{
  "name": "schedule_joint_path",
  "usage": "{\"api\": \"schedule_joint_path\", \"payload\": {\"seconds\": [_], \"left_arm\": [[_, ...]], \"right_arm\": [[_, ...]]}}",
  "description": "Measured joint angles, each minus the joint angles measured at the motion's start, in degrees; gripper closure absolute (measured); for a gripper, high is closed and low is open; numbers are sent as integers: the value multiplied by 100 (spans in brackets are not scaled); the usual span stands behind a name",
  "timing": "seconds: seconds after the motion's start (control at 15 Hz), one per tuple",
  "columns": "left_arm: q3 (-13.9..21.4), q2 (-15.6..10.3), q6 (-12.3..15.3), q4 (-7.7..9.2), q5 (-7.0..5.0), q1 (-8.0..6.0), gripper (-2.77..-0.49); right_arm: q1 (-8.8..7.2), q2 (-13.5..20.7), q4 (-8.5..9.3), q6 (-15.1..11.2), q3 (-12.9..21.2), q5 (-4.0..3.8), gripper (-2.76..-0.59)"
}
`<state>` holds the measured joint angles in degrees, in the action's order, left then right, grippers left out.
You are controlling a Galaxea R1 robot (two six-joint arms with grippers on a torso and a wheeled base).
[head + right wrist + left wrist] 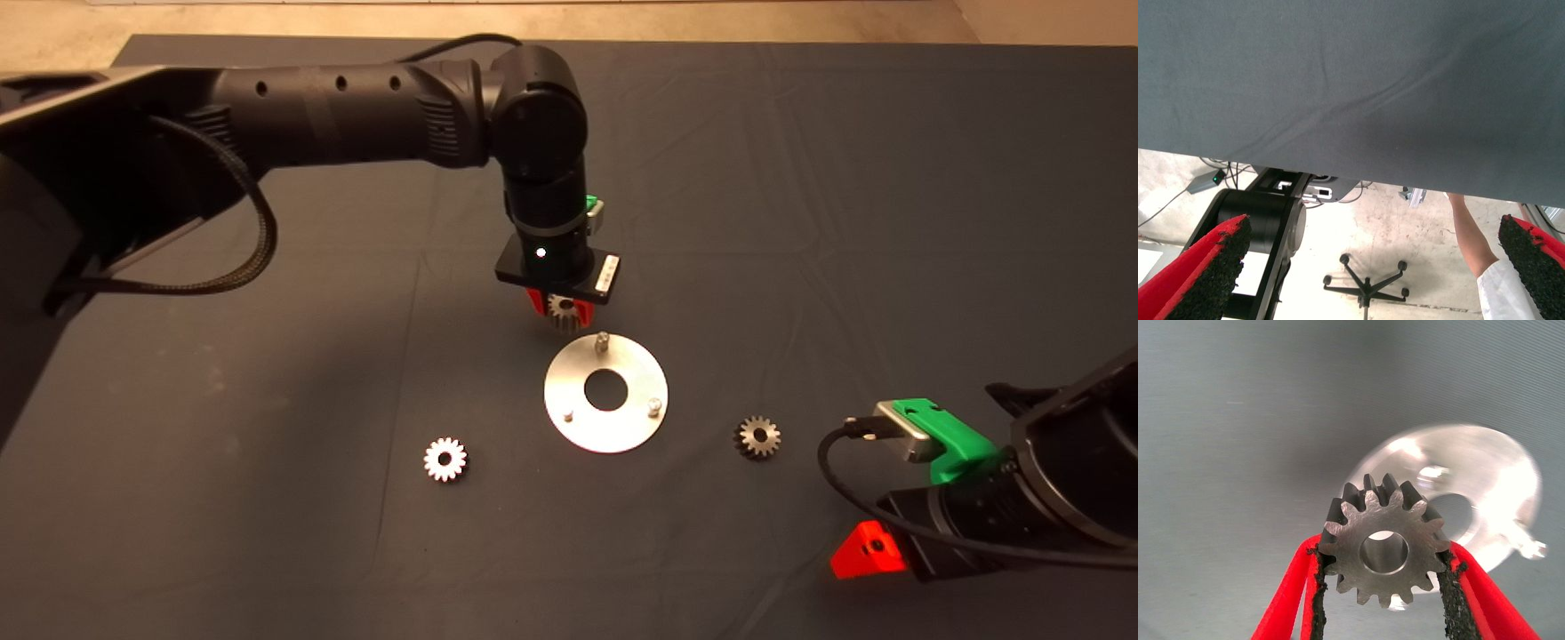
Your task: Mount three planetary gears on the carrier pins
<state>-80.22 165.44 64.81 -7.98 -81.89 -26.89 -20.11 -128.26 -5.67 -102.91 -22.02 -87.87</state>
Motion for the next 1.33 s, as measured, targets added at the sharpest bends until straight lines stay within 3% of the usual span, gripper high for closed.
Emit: {"api": "schedule_joint_path", "payload": {"seconds": [0.13,0.47,0.67,0.93,1.33], "left_arm": [[111,-2,11,-2,99,-2,-95],[286,-6,11,-35,99,-2,-95],[541,0,11,-59,229,-2,-95],[538,20,5,-130,265,-2,-95],[538,64,-4,-510,287,0,-95]], "right_arm": [[57,4,2,0,0,-2,-275],[257,6,5,0,0,0,-275],[280,21,2,0,0,-2,-275],[302,33,2,0,0,-5,-275],[312,33,5,0,0,-2,-275]]}}
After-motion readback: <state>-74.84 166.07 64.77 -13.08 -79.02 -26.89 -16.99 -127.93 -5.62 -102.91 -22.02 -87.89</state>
